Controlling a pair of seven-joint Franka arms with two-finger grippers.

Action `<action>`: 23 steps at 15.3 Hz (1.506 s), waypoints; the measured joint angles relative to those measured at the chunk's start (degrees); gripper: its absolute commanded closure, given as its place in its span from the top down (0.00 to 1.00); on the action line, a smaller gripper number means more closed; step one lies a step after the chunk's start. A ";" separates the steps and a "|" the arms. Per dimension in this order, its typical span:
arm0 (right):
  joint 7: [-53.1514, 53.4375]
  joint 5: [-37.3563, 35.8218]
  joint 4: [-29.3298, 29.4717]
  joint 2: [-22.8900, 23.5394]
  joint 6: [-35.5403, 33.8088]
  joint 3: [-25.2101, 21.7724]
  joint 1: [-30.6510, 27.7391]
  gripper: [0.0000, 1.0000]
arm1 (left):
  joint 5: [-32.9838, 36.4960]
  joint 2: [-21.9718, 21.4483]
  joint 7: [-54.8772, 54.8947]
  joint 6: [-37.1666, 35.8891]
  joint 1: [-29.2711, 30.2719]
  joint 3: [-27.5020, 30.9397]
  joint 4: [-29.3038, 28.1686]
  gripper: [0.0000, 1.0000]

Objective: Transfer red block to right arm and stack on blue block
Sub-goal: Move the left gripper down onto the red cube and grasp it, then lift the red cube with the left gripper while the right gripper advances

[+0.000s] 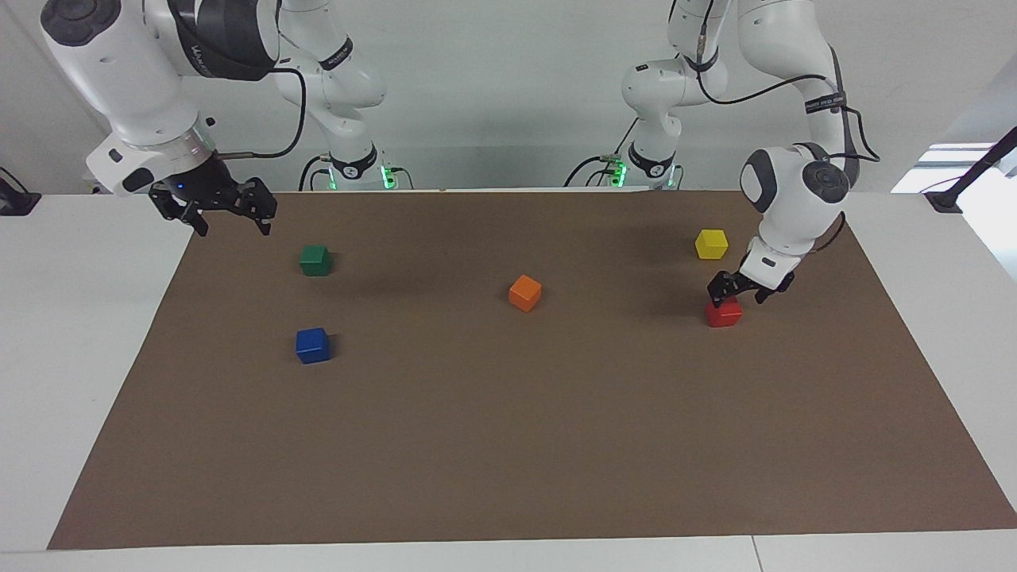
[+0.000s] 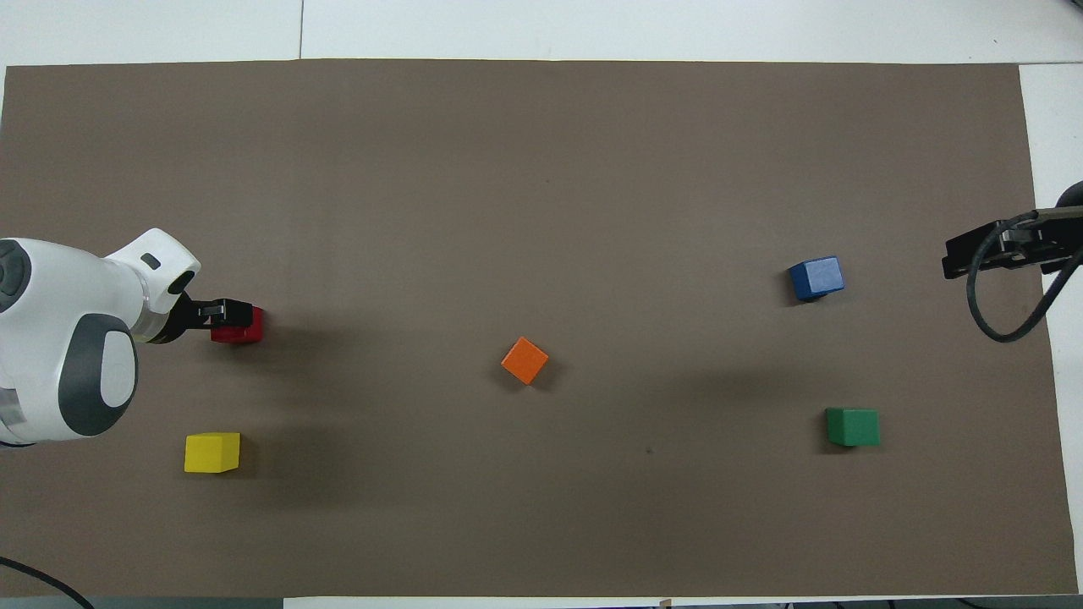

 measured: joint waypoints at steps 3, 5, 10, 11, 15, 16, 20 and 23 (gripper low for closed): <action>0.00 0.00 -1.14 -0.01 1.66 0.04 0.04 1.00 | 0.00 0.39 -0.48 1.08 -0.17 -0.02 -0.74 1.00; 0.00 0.00 -2.04 -0.01 2.44 0.06 0.04 1.00 | 0.00 0.95 -1.96 1.62 -0.84 -0.10 -0.79 1.00; 0.14 1.04 -5.25 0.00 6.47 0.16 0.06 1.00 | 0.00 2.35 -2.72 2.48 -1.56 -0.12 -0.81 1.00; 0.15 1.28 -6.03 0.04 7.51 0.16 0.06 1.00 | 0.00 2.51 -2.72 2.81 -1.56 -0.09 -0.83 1.00; -0.03 6.95 -9.51 0.25 10.81 0.24 0.11 1.00 | 0.00 2.97 -2.72 3.22 -1.56 -0.07 -1.01 1.00; -0.04 8.37 -10.45 0.27 11.61 0.29 0.13 1.00 | 0.00 3.26 -2.72 3.41 -1.56 -0.07 -1.07 0.97; -2.60 14.87 -13.15 0.29 15.17 0.43 0.83 1.00 | 0.00 4.25 -2.97 3.72 -1.56 -0.06 -1.17 0.00; -4.62 25.53 -15.10 0.33 17.02 0.44 0.87 1.00 | -0.02 4.26 -3.98 0.76 -1.55 0.02 0.39 0.00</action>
